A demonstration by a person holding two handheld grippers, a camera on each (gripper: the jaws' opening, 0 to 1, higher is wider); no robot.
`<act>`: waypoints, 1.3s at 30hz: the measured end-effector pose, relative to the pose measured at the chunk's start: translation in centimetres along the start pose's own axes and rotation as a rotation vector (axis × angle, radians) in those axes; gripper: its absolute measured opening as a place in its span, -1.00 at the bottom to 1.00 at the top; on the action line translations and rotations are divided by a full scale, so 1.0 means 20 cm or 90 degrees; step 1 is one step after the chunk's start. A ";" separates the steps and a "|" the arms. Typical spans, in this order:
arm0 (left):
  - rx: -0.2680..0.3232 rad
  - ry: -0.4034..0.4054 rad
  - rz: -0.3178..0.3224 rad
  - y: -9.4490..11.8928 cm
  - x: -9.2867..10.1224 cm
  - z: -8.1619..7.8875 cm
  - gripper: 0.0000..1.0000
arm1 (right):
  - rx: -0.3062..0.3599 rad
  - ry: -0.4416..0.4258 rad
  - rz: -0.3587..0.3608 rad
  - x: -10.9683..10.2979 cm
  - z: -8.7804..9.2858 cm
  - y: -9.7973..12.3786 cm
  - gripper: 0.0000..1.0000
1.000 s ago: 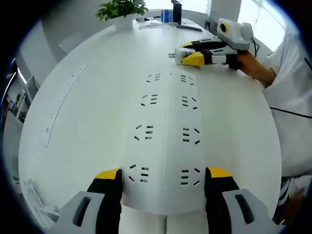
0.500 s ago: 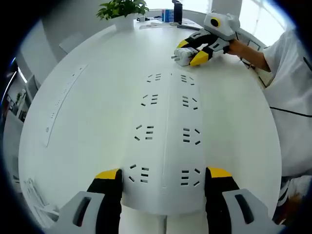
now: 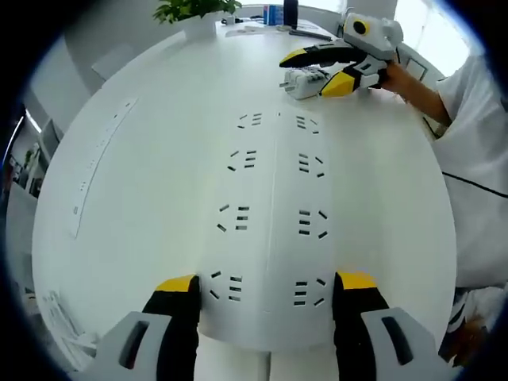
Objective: Straighten the power strip on the desk, plug the charger into it
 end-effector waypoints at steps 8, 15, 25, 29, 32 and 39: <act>-0.066 -0.009 0.000 -0.01 0.01 -0.04 0.35 | 0.010 -0.001 0.012 0.02 0.01 -0.01 -0.13; -0.072 -0.012 0.001 0.00 0.01 -0.04 0.35 | 0.016 -0.057 0.017 0.06 0.02 -0.01 -0.21; -0.021 -0.014 0.005 0.01 0.01 -0.01 0.35 | 0.018 -0.052 -0.001 0.04 0.03 -0.02 -0.42; -0.014 -0.016 0.007 0.01 0.00 0.00 0.35 | 0.020 -0.056 0.001 0.05 0.03 -0.02 -0.43; -0.020 -0.020 0.010 0.00 0.00 -0.01 0.35 | 0.018 -0.057 0.012 0.06 0.03 -0.01 -0.43; -0.015 -0.026 0.013 0.01 0.00 0.00 0.35 | 0.014 -0.059 0.020 0.03 0.00 0.00 -0.44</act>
Point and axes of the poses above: the point that each gripper's makers call its tool centre point, and the gripper's own axes: y roughly backward along the fingers, x roughly to its right, z roughly out of its underside, the point moved 7 cm from there along y, roughly backward along the fingers, and after that the axes turned 10 degrees about x, right-handed, at the moved point
